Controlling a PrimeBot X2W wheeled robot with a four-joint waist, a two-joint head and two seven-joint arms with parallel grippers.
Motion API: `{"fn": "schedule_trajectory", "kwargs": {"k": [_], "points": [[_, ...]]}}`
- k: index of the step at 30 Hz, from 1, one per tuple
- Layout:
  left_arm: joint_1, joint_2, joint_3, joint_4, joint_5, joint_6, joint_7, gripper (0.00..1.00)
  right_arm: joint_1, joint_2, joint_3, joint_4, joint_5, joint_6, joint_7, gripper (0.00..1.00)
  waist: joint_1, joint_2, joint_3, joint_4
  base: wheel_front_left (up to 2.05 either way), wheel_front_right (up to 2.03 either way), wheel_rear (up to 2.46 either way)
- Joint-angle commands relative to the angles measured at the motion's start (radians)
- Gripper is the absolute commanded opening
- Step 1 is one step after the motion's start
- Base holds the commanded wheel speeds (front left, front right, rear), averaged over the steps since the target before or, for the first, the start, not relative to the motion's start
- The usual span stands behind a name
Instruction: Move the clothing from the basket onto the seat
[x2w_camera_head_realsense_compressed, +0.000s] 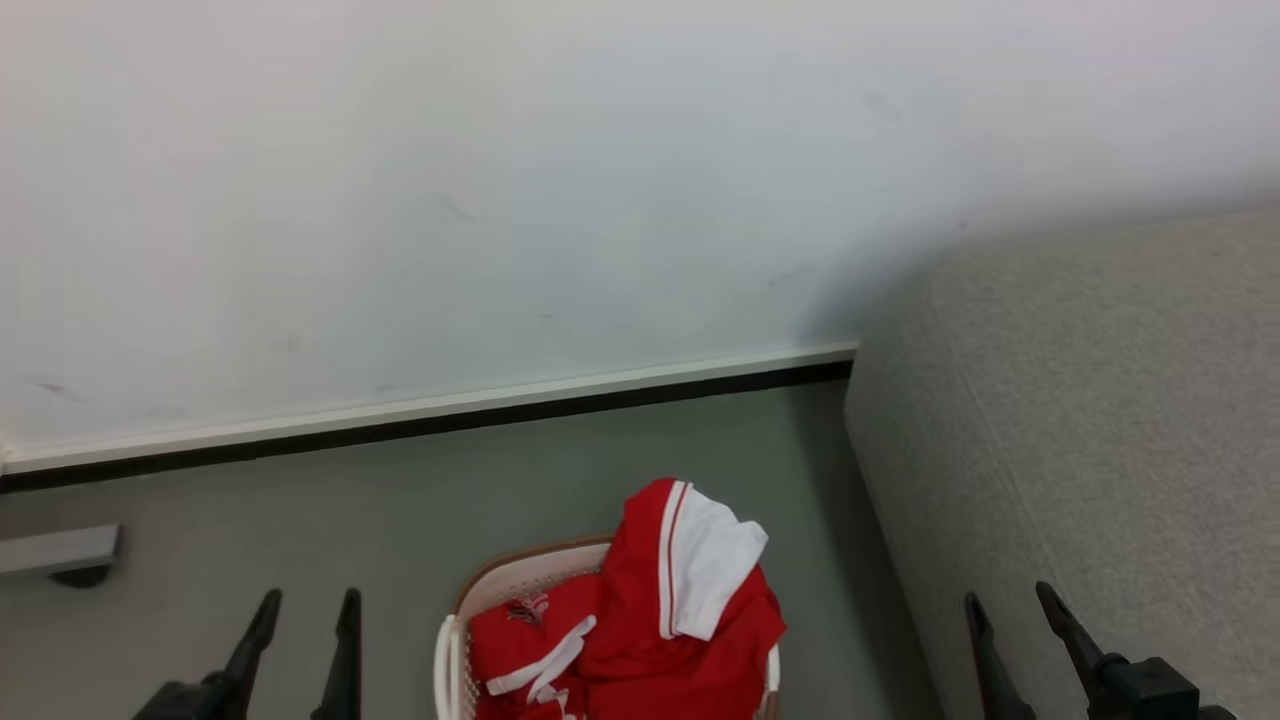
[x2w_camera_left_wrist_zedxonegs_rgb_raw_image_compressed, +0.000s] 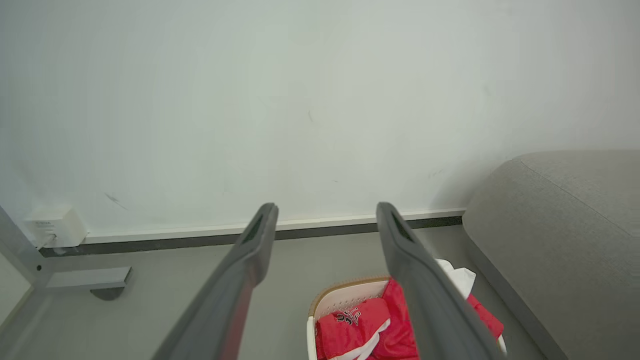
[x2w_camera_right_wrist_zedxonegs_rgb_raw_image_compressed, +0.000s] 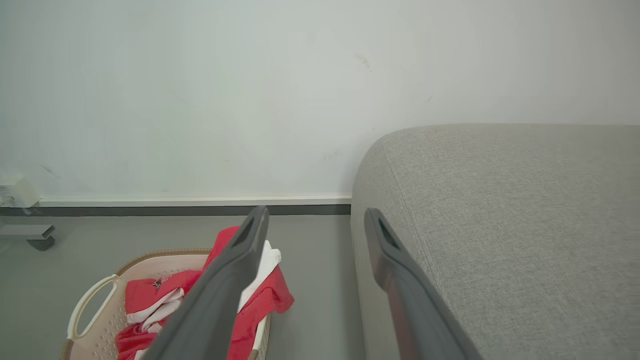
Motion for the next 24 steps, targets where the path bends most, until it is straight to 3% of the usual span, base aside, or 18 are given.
{"fn": "schedule_trajectory", "kwargs": {"k": [1, 13, 24], "points": [[-0.026, 0.018, -0.007, -0.003, -0.009, 0.001, -0.001, 1.0, -0.012, 0.001, 0.0, -0.015, -0.003, -0.002, -0.003, 1.0, 0.0, 0.0, 0.035, -0.043, 0.0, 0.0, 0.0], [-0.22, 0.117, -0.15, 0.077, -0.038, 0.0, -0.001, 1.0, -0.064, 0.008, 0.014, -0.107, 0.008, -0.002, -0.003, 1.0, 0.0, 0.0, 0.232, -0.12, 0.0, 0.0, 0.0], [-0.472, 0.238, -0.418, 0.262, -0.076, 0.001, 0.003, 1.0, -0.173, 0.008, 0.047, -0.217, 0.068, -0.002, -0.003, 1.0, 0.0, 0.0, 0.475, -0.156, 0.0, 0.0, 0.0]]}}
